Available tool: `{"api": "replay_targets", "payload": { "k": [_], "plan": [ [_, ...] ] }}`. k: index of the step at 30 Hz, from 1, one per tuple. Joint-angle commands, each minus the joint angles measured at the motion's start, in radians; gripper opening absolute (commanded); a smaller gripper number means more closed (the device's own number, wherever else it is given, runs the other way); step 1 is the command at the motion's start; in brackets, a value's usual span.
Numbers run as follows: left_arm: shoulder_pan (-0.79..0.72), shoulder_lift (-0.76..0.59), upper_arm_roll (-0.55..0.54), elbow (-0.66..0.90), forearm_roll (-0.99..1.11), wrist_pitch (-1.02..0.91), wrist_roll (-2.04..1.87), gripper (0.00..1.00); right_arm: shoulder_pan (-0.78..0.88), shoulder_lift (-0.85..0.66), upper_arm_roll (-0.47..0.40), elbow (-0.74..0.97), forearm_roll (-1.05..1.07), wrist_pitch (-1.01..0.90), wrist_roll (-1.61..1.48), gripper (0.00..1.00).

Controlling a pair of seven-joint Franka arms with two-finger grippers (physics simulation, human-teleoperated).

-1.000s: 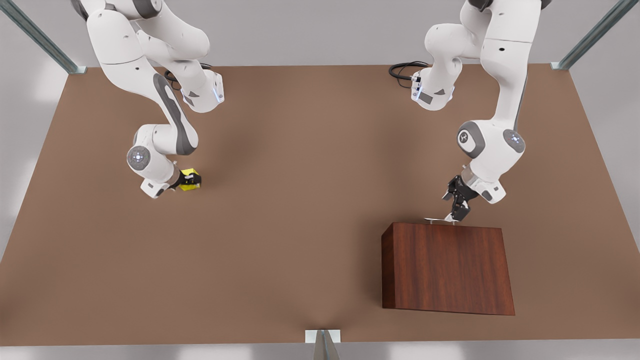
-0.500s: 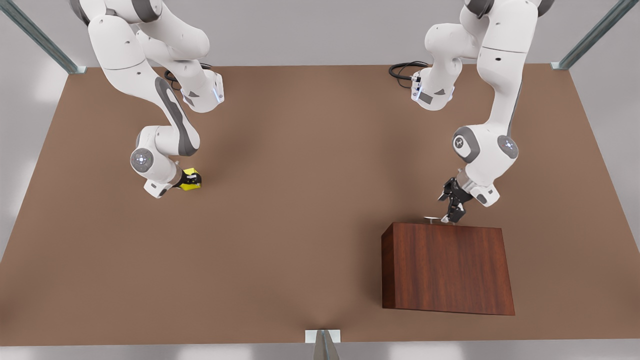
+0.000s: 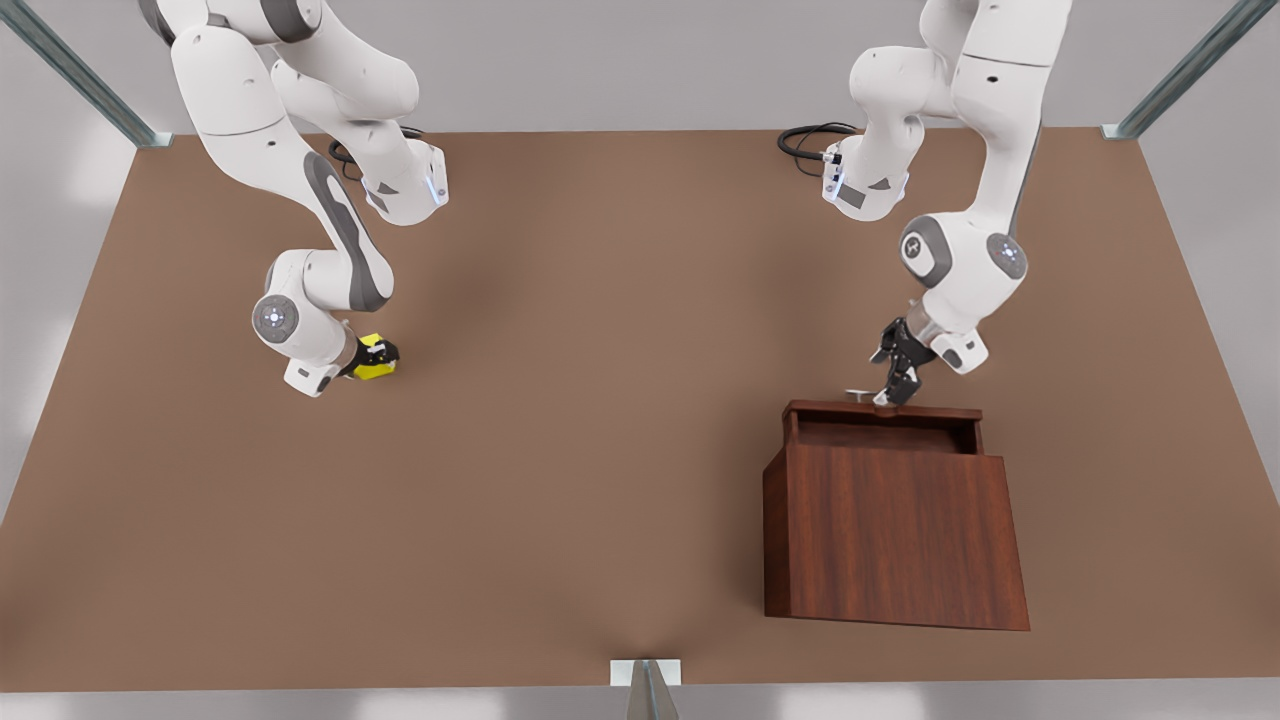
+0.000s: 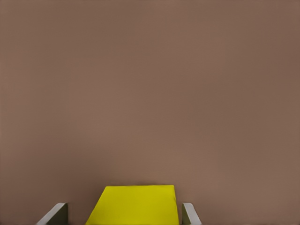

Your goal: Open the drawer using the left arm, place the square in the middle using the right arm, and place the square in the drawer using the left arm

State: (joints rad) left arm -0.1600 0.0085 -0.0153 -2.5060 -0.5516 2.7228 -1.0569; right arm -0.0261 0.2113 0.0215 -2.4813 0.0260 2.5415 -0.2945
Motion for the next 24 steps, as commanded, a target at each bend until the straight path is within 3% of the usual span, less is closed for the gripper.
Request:
{"api": "replay_targets", "payload": {
  "k": [1, 8, 12, 14, 19, 22, 24],
  "plan": [
    [0.008, -0.002, 0.0, -0.002, -0.001, 0.0, 0.0, 1.0, 0.0, 0.0, 0.0, -0.001, 0.0, 0.0, 0.0, 1.0],
    [-0.003, -0.079, 0.0, -0.088, -0.002, -0.002, -0.002, 1.0, 0.0, -0.006, 0.0, -0.068, 0.0, 0.036, -0.032, 1.0],
    [-0.007, -0.122, 0.0, -0.14, -0.002, 0.0, -0.002, 1.0, -0.002, -0.009, 0.0, -0.07, 0.0, 0.046, -0.043, 0.59],
    [-0.007, -0.148, 0.0, -0.154, -0.002, -0.003, -0.002, 1.0, -0.002, -0.009, 0.0, -0.07, 0.0, 0.046, -0.043, 0.52],
    [-0.007, -0.329, 0.008, -0.128, 0.002, -0.114, -0.025, 1.0, 0.0, -0.016, 0.002, -0.051, 0.0, 0.032, -0.038, 0.48],
    [-0.007, -0.309, 0.006, -0.021, 0.056, -0.136, -0.015, 1.0, 0.015, -0.069, 0.006, -0.016, 0.0, -0.053, 0.012, 0.49],
    [-0.009, -0.213, 0.011, 0.156, 0.16, -0.265, -0.012, 1.0, 0.02, -0.084, 0.061, 0.022, 0.0, -0.109, 0.155, 0.49]
  ]
}}
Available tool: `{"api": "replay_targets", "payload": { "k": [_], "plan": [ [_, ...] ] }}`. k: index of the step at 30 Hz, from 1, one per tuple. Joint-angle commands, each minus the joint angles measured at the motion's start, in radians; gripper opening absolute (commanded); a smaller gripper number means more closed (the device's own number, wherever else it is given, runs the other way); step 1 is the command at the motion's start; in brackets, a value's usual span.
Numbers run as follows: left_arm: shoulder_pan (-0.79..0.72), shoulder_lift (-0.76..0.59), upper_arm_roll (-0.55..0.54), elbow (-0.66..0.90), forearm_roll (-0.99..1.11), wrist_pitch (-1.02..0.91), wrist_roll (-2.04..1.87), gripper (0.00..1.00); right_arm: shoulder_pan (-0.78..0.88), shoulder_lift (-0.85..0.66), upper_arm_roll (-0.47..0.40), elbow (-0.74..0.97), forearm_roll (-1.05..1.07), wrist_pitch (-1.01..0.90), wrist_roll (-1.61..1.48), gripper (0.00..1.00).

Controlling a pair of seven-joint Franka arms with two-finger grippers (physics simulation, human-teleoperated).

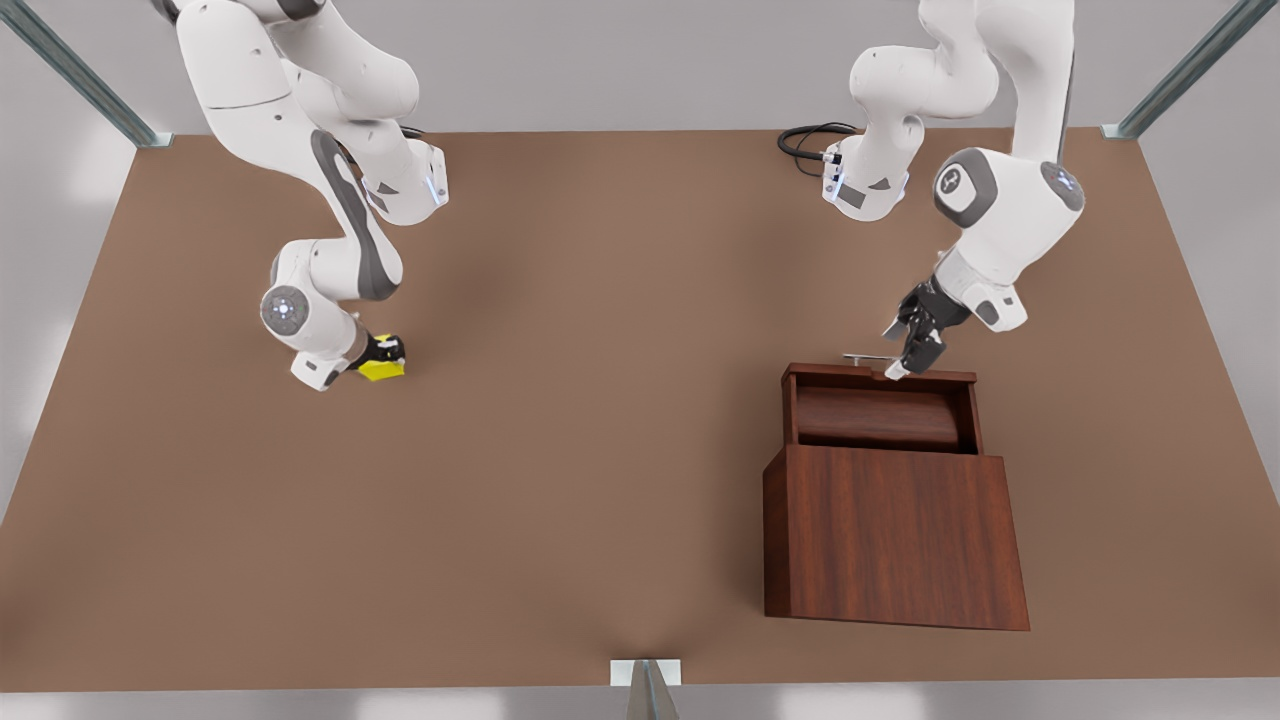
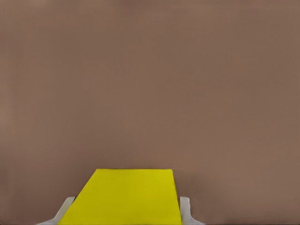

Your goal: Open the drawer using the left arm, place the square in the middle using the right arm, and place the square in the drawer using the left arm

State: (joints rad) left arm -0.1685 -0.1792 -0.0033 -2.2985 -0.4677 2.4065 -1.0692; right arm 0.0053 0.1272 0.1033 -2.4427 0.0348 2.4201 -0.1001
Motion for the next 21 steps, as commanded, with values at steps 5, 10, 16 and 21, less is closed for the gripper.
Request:
{"api": "replay_targets", "payload": {
  "k": [5, 10, 16, 21],
  "plan": [
    [0.001, 0.207, 0.0, 0.413, 0.38, -0.484, 0.288, 1.0, 0.232, 0.084, 0.039, 0.186, -0.007, -0.013, 0.457, 0.51],
    [0.167, 0.342, -0.164, 0.669, 0.485, -0.713, 0.762, 1.0, 0.527, 0.393, 0.064, 0.684, 0.003, -0.183, 1.106, 0.52],
    [0.113, 0.469, -0.201, 0.781, 0.521, -0.721, 0.83, 1.0, 0.694, 0.69, 0.09, 1.169, 0.06, -0.202, 1.435, 0.52],
    [0.072, 0.497, -0.205, 0.795, 0.523, -0.716, 0.85, 1.0, 0.756, 0.759, 0.084, 1.165, 0.057, -0.171, 1.619, 0.58]
  ]
}}
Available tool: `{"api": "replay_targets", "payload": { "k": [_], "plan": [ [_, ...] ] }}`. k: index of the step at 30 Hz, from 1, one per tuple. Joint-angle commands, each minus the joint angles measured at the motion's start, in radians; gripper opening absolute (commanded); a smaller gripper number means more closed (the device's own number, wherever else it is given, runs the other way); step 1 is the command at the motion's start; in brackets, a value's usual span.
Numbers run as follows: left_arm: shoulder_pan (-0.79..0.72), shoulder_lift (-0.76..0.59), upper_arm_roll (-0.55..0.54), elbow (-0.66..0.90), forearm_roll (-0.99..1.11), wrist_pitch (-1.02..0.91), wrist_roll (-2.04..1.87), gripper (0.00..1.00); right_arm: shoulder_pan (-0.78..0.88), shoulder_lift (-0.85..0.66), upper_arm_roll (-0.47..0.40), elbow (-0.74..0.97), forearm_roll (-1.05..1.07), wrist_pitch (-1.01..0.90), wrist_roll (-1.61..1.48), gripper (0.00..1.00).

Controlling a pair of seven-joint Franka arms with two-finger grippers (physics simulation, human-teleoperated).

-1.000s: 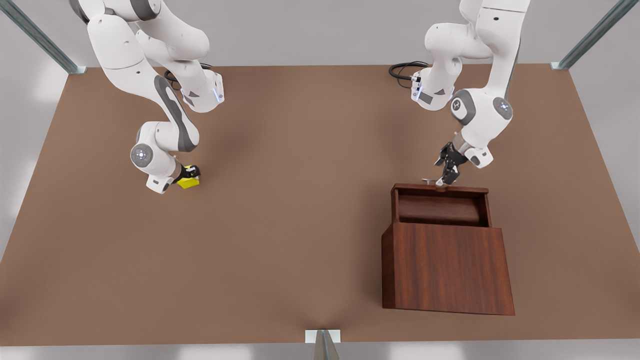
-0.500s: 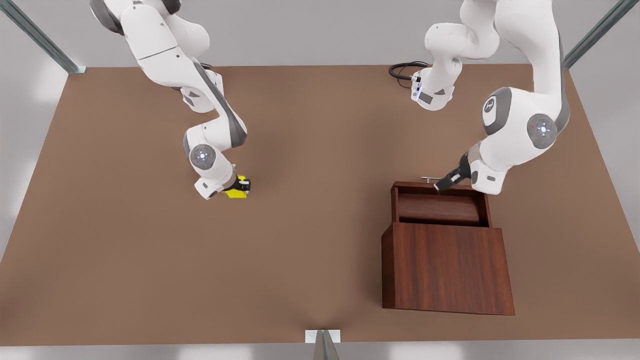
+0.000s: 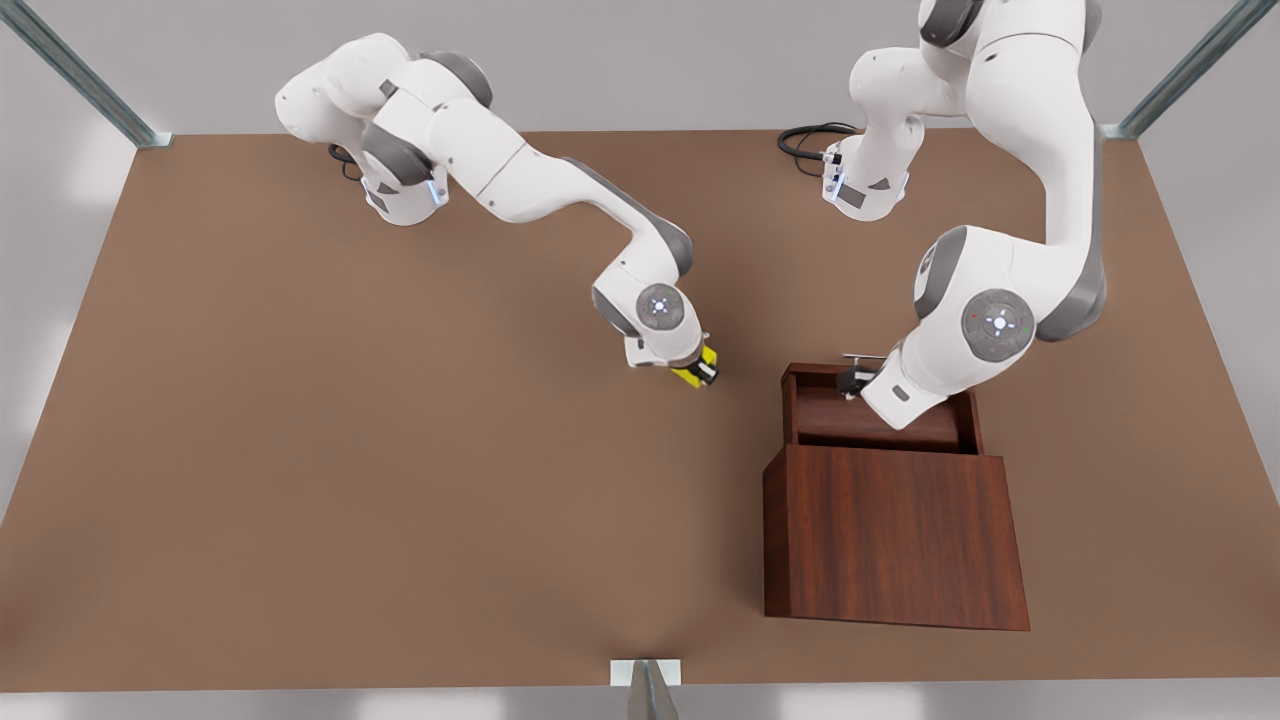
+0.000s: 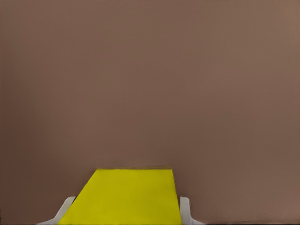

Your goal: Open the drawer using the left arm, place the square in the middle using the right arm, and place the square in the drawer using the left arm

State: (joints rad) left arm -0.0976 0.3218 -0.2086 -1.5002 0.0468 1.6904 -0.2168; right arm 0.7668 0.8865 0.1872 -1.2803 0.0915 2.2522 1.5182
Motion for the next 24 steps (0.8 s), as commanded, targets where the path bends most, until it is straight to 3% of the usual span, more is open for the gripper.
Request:
{"api": "replay_targets", "payload": {
  "k": [1, 2, 4, 11, 12, 15, 17, 19, 21, 24],
  "plan": [
    [0.001, 0.002, 0.0, 0.005, 0.008, -0.002, 0.008, 1.0, 0.0, 0.0, 0.0, -0.004, -0.007, -0.003, -0.001, 0.78],
    [-0.001, 0.0, -0.003, 0.005, 0.01, -0.006, 0.059, 1.0, -0.006, -0.003, -0.018, -0.007, -0.012, -0.025, -0.01, 0.79],
    [-0.013, 0.0, -0.009, 0.005, 0.005, -0.003, 0.163, 1.0, -0.029, -0.035, -0.061, -0.011, -0.013, -0.102, -0.016, 1.0],
    [-0.033, 0.0, -0.025, 0.006, 0.01, -0.002, 0.163, 1.0, -0.034, -0.035, -0.063, -0.011, -0.056, -0.089, -0.059, 1.0],
    [-0.04, 0.0, -0.026, 0.006, 0.01, -0.002, 0.163, 1.0, -0.053, -0.099, -0.063, -0.043, -0.056, -0.102, -0.128, 1.0],
    [-0.122, 0.005, -0.031, 0.018, 0.013, 0.015, 0.165, 1.0, -0.254, -0.457, -0.071, -0.296, -0.038, -0.215, -0.643, 1.0],
    [-0.195, 0.014, -0.031, 0.018, 0.021, 0.025, 0.165, 1.0, -0.334, -0.605, -0.182, -0.315, -0.038, -0.359, -0.898, 1.0],
    [-0.283, 0.046, -0.032, 0.018, 0.019, 0.046, 0.149, 1.0, -0.541, -0.742, -0.187, -0.375, -0.039, -0.37, -1.222, 1.0],
    [-0.373, 0.1, -0.031, 0.017, 0.027, 0.104, 0.143, 1.0, -0.601, -0.798, -0.347, -0.306, -0.041, -0.542, -1.561, 1.0],
    [-0.468, 0.186, -0.029, 0.009, 0.041, 0.212, 0.143, 1.0, -0.656, -0.782, -0.354, -0.172, -0.062, -0.668, -1.595, 1.0]
  ]
}}
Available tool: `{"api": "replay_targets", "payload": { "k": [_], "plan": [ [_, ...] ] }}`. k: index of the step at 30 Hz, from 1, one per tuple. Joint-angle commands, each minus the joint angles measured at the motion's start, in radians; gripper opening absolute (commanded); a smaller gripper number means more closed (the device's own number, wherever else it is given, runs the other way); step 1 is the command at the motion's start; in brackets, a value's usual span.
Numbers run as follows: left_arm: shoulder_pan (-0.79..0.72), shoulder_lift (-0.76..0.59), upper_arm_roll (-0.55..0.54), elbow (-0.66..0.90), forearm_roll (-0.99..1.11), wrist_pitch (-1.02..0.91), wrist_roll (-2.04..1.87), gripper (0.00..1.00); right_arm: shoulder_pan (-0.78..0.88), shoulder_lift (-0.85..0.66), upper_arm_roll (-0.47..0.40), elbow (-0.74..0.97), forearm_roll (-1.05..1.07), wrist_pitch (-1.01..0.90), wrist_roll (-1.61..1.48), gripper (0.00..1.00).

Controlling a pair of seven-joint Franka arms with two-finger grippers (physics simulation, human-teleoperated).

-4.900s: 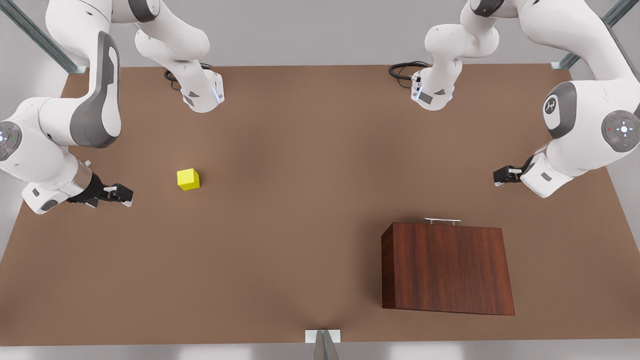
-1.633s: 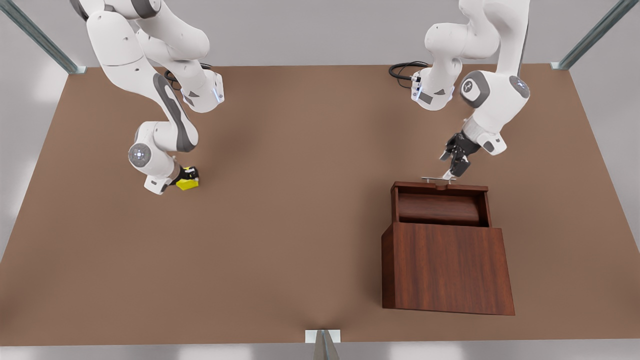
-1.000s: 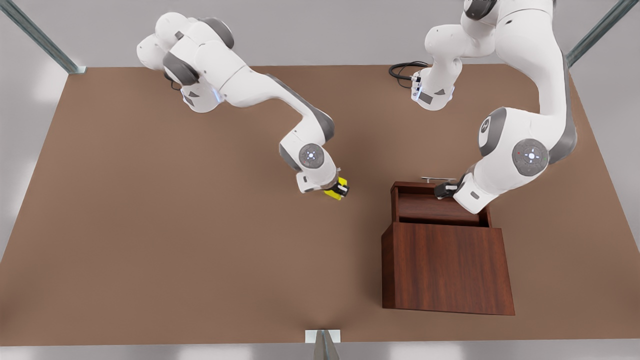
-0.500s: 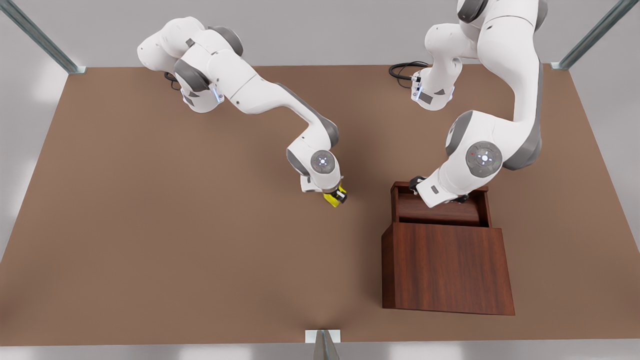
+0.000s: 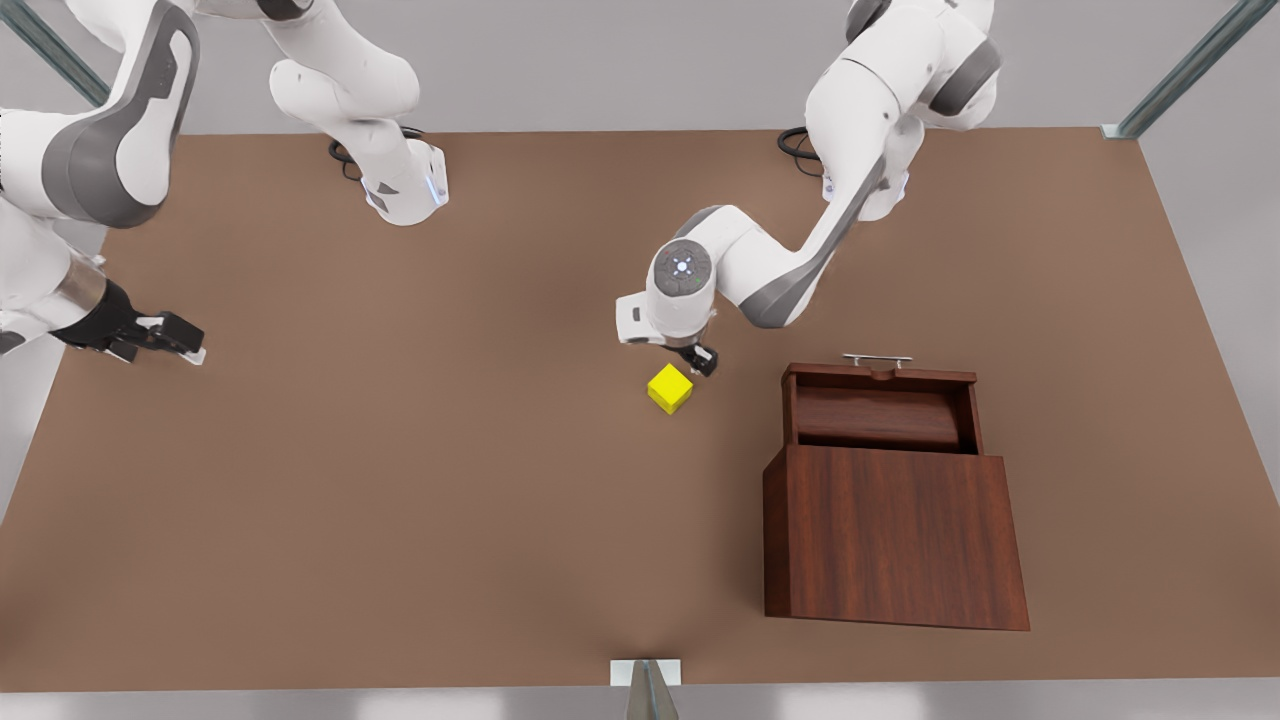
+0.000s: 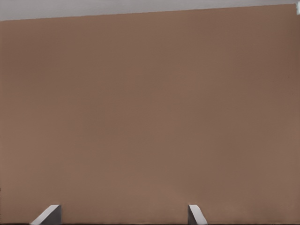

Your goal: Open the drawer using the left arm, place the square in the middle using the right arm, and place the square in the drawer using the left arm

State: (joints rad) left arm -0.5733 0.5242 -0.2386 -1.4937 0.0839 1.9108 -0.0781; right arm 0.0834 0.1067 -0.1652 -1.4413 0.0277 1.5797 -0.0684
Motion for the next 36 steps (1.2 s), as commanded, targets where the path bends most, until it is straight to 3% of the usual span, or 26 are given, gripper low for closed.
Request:
{"api": "replay_targets", "payload": {
  "k": [1, 6, 18, 27, 29, 30, 32, 36],
  "plan": [
    [-0.003, 0.016, 0.001, 0.0, 0.06, 0.004, -0.011, 1.0, 0.027, 0.007, 0.003, 0.022, 0.0, -0.01, 0.001, 1.0],
    [-0.007, 0.091, 0.007, -0.025, 0.109, 0.05, -0.019, 1.0, -0.036, 0.004, 0.127, -0.013, -0.051, -0.033, 0.038, 1.0],
    [-0.019, 0.223, 0.009, -0.025, 0.143, 0.149, -0.019, 1.0, -0.054, 0.159, 0.118, 0.067, -0.038, 0.057, 0.022, 1.0],
    [-0.019, 0.272, 0.012, -0.025, 0.145, 0.197, -0.019, 1.0, -0.063, 0.157, 0.115, 0.067, -0.038, 0.048, 0.024, 1.0],
    [-0.019, 0.275, 0.012, -0.025, 0.145, 0.197, -0.019, 0.85, -0.065, 0.159, 0.115, 0.068, -0.038, 0.052, 0.024, 1.0],
    [-0.019, 0.28, 0.012, -0.023, 0.145, 0.198, -0.019, 0.82, -0.065, 0.159, 0.115, 0.068, -0.038, 0.055, 0.024, 1.0],
    [-0.019, 0.283, 0.012, -0.025, 0.145, 0.206, -0.019, 0.76, -0.065, 0.16, 0.115, 0.07, -0.038, 0.059, 0.024, 1.0],
    [-0.019, 0.284, 0.012, -0.023, 0.145, 0.208, -0.019, 0.74, -0.063, 0.177, 0.115, 0.094, -0.038, 0.063, 0.024, 1.0]
  ]
}}
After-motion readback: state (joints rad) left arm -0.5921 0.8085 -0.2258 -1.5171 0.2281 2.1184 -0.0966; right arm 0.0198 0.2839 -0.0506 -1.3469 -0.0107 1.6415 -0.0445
